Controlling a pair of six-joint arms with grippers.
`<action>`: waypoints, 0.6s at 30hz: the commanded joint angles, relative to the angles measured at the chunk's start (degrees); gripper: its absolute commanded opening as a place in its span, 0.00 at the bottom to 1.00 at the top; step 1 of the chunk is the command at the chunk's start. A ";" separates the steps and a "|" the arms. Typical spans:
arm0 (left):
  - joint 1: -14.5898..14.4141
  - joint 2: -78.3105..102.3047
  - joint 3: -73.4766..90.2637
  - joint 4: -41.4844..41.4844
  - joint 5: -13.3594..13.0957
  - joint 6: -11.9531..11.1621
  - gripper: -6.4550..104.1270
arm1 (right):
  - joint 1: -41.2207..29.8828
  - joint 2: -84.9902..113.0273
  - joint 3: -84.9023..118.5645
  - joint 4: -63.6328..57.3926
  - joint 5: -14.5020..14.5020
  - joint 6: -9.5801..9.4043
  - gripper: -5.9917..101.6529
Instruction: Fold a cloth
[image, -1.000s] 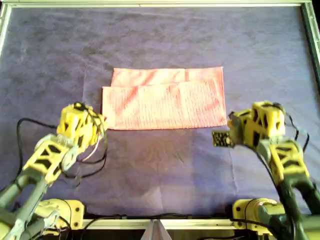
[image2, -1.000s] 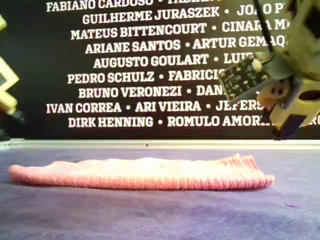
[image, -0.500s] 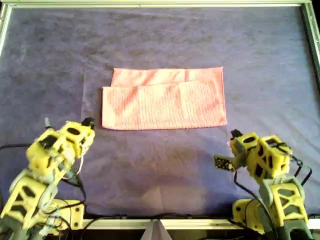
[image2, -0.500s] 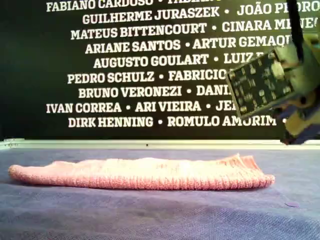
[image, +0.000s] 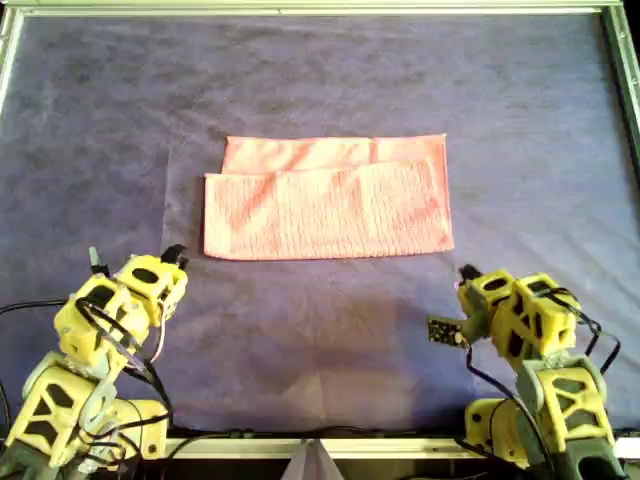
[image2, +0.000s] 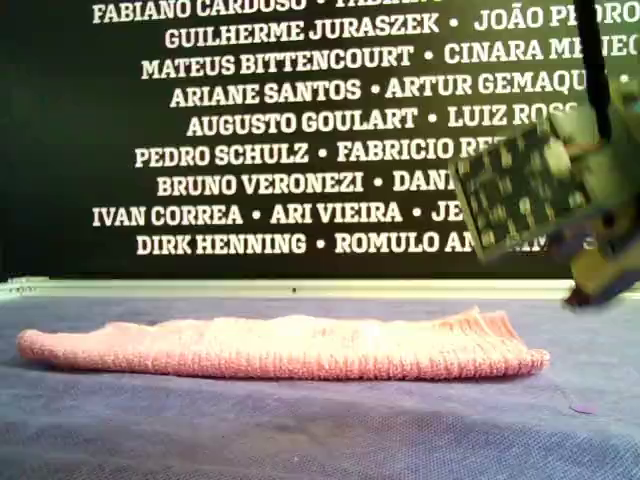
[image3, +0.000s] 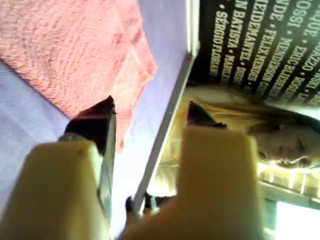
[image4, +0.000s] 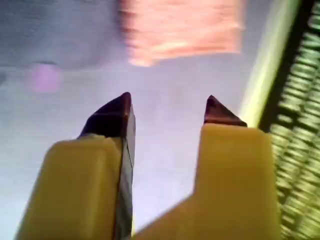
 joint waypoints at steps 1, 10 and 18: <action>3.96 0.97 -1.14 -1.14 -0.26 0.35 0.52 | 0.26 -5.36 -4.92 -5.36 0.09 0.44 0.59; 15.64 0.97 -1.05 -1.14 -0.18 0.26 0.52 | 0.44 -15.47 -5.27 -20.04 -0.09 0.35 0.59; 15.82 0.97 -2.64 -1.14 -0.18 0.26 0.52 | 0.35 -29.44 -13.27 -20.57 0.18 -0.44 0.59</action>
